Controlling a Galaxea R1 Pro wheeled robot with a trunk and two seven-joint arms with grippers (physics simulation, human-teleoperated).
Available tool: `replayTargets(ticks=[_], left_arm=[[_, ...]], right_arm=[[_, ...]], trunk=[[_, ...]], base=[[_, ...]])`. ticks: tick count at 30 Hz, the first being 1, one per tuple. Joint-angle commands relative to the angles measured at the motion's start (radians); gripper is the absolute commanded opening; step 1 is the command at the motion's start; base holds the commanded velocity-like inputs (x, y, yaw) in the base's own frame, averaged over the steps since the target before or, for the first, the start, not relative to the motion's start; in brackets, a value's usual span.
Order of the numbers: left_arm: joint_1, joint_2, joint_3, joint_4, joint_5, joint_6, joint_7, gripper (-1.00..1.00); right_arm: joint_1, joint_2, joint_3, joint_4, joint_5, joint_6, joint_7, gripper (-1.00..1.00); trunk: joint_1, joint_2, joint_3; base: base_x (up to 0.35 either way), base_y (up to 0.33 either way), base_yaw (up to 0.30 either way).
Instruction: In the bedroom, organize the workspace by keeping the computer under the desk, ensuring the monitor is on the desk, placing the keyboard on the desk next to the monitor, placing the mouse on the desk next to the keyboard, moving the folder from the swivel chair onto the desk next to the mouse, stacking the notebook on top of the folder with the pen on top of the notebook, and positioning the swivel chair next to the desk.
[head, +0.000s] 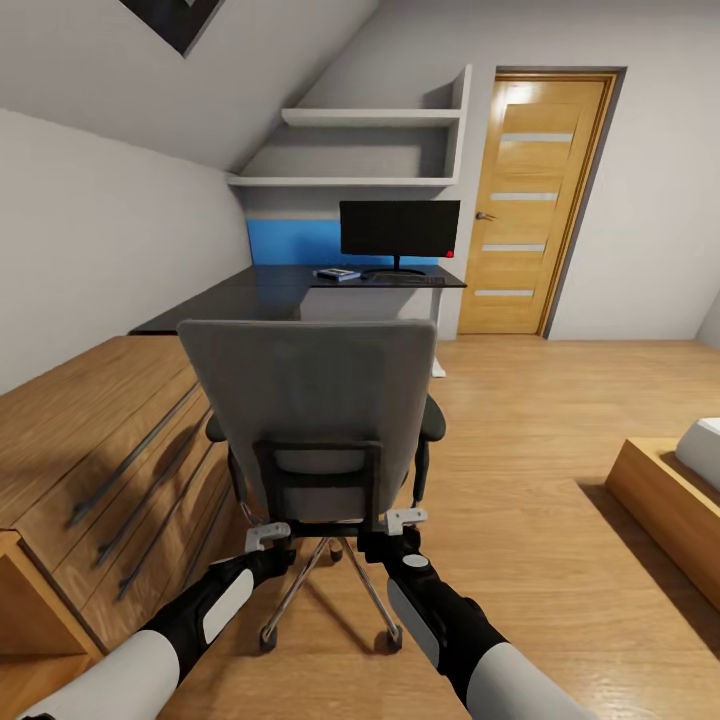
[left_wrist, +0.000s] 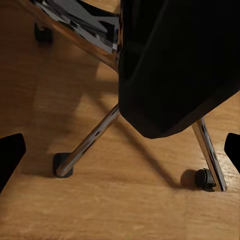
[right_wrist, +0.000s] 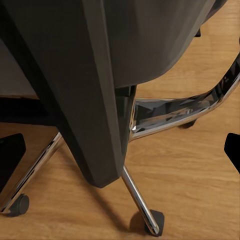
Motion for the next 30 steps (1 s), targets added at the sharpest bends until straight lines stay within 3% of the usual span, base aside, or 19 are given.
replayTargets(ticks=[1, 25, 30], left_arm=[[-0.001, 0.002, -0.008, -0.003, 0.01, 0.002, 0.01, 1.0], [-0.001, 0.001, -0.007, -0.003, 0.01, -0.003, 0.009, 1.0], [0.028, -0.002, -0.01, -0.011, 0.016, -0.004, -0.003, 1.0]], right_arm=[[-0.001, 0.0, 0.003, -0.001, -0.005, 0.004, -0.008, 1.0], [-0.001, 0.0, 0.001, -0.001, -0.007, 0.002, -0.011, 1.0], [0.003, 0.0, 0.001, 0.004, -0.007, -0.004, -0.007, 1.0]], trunk=[[0.0, 0.0, -0.001], [0.0, 0.0, -0.001], [0.0, 0.0, -0.001]], base=[[0.0, 0.0, 0.0], [0.049, 0.002, -0.005], [0.0, 0.0, 0.0]])
